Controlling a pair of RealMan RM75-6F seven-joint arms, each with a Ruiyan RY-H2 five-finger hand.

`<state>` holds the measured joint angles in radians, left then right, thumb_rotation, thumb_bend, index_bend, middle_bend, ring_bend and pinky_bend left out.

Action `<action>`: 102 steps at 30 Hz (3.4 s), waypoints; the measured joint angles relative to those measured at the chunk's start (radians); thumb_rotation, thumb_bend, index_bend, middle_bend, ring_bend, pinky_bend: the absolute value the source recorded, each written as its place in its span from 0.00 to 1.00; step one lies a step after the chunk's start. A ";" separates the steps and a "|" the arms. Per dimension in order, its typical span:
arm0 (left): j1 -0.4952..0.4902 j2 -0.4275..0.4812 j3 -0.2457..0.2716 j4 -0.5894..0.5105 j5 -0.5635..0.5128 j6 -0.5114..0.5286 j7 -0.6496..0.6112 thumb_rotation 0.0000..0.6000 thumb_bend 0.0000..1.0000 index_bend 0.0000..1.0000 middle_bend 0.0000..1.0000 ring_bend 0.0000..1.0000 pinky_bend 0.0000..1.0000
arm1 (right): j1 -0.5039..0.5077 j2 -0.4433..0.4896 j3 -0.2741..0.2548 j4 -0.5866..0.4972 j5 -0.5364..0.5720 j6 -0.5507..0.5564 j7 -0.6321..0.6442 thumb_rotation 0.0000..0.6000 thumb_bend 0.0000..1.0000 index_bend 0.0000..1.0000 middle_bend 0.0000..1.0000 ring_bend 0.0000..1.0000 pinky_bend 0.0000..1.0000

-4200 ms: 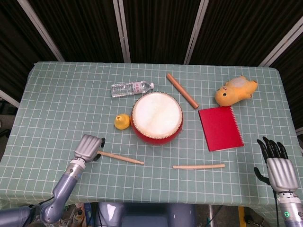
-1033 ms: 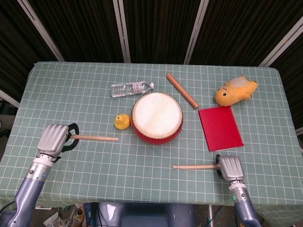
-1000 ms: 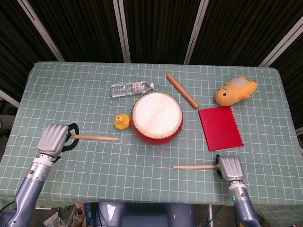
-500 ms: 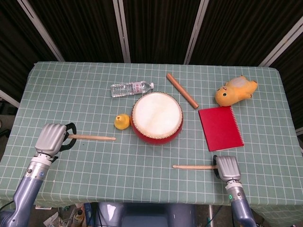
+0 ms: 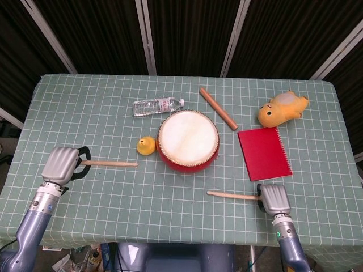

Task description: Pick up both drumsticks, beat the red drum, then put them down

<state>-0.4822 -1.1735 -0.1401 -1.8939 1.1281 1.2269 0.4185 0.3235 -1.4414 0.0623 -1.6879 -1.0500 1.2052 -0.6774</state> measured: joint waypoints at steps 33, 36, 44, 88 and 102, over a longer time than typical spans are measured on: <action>-0.273 -0.006 -0.193 0.039 -0.277 -0.121 0.142 1.00 0.54 0.78 1.00 1.00 1.00 | 0.173 0.614 0.290 -0.418 0.452 -0.222 0.460 1.00 0.67 0.93 1.00 1.00 1.00; -0.305 -0.016 -0.210 0.068 -0.308 -0.136 0.143 1.00 0.54 0.78 1.00 1.00 1.00 | 0.207 0.600 0.285 -0.403 0.468 -0.231 0.446 1.00 0.67 0.93 1.00 1.00 1.00; -0.365 -0.035 -0.243 0.123 -0.377 -0.173 0.130 1.00 0.54 0.78 1.00 1.00 1.00 | 0.269 0.580 0.295 -0.357 0.516 -0.257 0.459 1.00 0.69 0.94 1.00 1.00 1.00; -0.499 -0.100 -0.211 0.254 -0.422 -0.211 0.095 1.00 0.54 0.78 1.00 1.00 1.00 | 0.333 0.367 0.142 -0.173 0.420 -0.002 0.313 1.00 0.69 0.94 1.00 1.00 1.00; -0.683 -0.351 -0.206 0.461 -0.636 -0.211 0.287 1.00 0.55 0.78 1.00 1.00 1.00 | 0.247 0.419 0.133 -0.140 0.321 -0.106 0.471 1.00 0.69 0.94 1.00 1.00 1.00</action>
<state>-1.1648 -1.5250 -0.3462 -1.4331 0.4924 1.0157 0.7057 0.5706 -1.0224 0.1956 -1.8280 -0.7291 1.0988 -0.2061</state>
